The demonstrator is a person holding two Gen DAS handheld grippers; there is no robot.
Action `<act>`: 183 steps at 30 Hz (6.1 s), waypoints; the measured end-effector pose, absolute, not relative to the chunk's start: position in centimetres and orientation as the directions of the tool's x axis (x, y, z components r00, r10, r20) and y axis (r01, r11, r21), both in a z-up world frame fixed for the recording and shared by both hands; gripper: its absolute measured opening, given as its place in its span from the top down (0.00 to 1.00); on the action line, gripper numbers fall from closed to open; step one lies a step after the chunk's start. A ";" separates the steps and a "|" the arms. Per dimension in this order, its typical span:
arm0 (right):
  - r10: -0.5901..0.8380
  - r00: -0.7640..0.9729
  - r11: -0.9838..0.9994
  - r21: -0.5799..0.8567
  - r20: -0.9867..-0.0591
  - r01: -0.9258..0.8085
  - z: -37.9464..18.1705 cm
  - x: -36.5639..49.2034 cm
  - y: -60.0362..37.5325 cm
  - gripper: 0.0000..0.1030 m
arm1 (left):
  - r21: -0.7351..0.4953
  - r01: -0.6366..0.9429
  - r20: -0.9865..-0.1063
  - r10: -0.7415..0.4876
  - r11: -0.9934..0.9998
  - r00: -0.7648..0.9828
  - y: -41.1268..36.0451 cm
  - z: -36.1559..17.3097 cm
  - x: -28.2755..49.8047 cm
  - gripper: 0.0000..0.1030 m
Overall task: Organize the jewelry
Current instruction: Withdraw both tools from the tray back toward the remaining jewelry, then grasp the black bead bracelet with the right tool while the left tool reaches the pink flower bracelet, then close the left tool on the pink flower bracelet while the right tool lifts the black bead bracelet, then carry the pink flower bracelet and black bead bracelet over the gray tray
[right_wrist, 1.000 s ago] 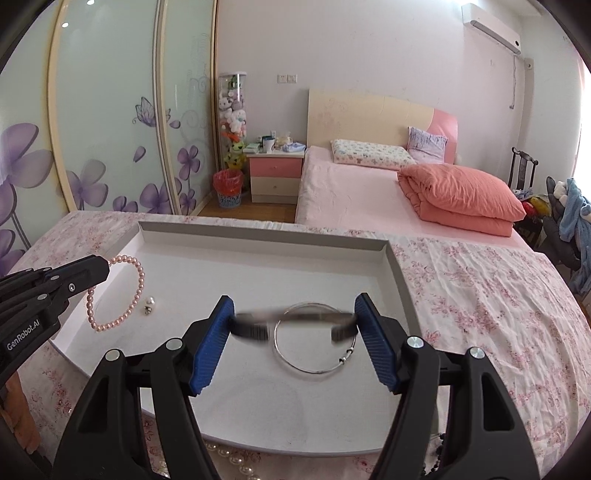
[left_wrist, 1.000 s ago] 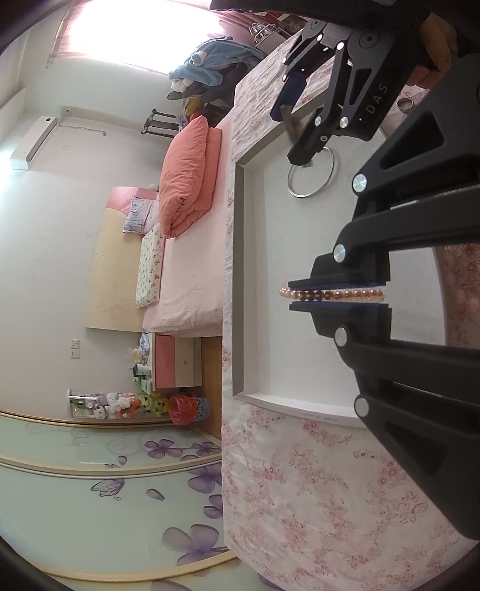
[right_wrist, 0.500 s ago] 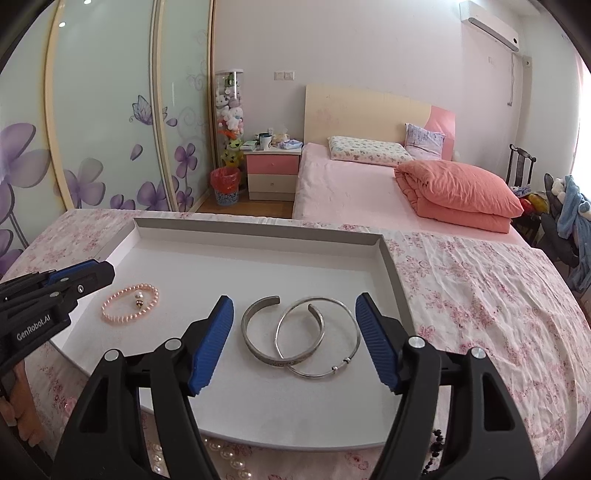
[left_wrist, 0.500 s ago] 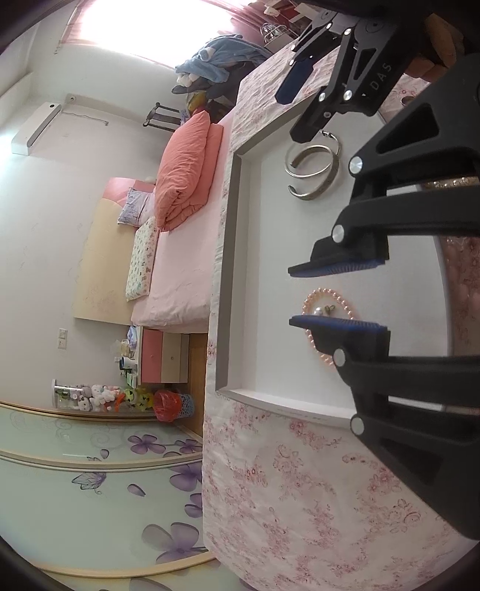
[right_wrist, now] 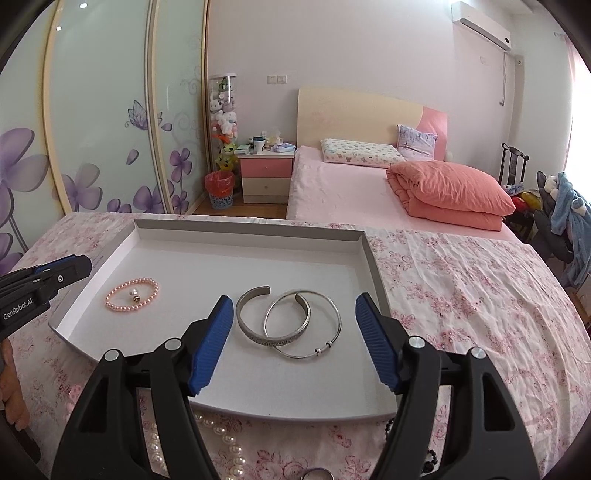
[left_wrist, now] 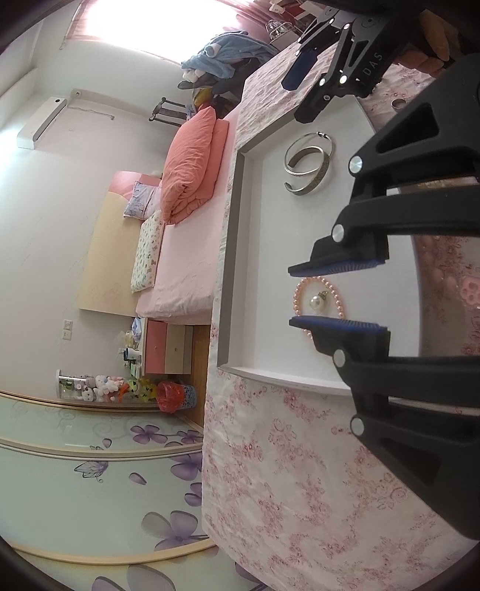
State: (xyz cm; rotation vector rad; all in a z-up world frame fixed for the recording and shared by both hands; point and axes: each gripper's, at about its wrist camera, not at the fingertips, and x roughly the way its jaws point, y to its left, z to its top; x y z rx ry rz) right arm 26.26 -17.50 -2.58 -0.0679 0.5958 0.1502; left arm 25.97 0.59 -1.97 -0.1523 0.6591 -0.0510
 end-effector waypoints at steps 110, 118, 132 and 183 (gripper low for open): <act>0.192 0.619 0.981 0.132 -0.762 -0.141 -8.2 17.4 -24.6 0.92 | -0.001 0.010 -0.784 -0.007 1.000 0.621 1.9 -7.7 16.6 0.77; 0.175 0.616 0.985 0.130 -0.768 -0.116 -8.0 17.8 -24.6 0.89 | 0.010 0.031 -0.787 -0.011 0.999 0.617 1.1 -7.7 16.7 0.62; 0.152 0.632 0.988 0.115 -0.760 -0.099 -8.2 18.6 -24.9 0.81 | -0.029 0.000 -0.784 -0.023 1.000 0.621 2.0 -7.7 16.8 0.77; 0.290 0.836 0.957 0.147 -0.467 -0.250 0.2 14.4 -21.7 0.94 | -0.182 0.086 -0.591 -0.179 0.980 0.787 0.7 -0.9 13.5 0.78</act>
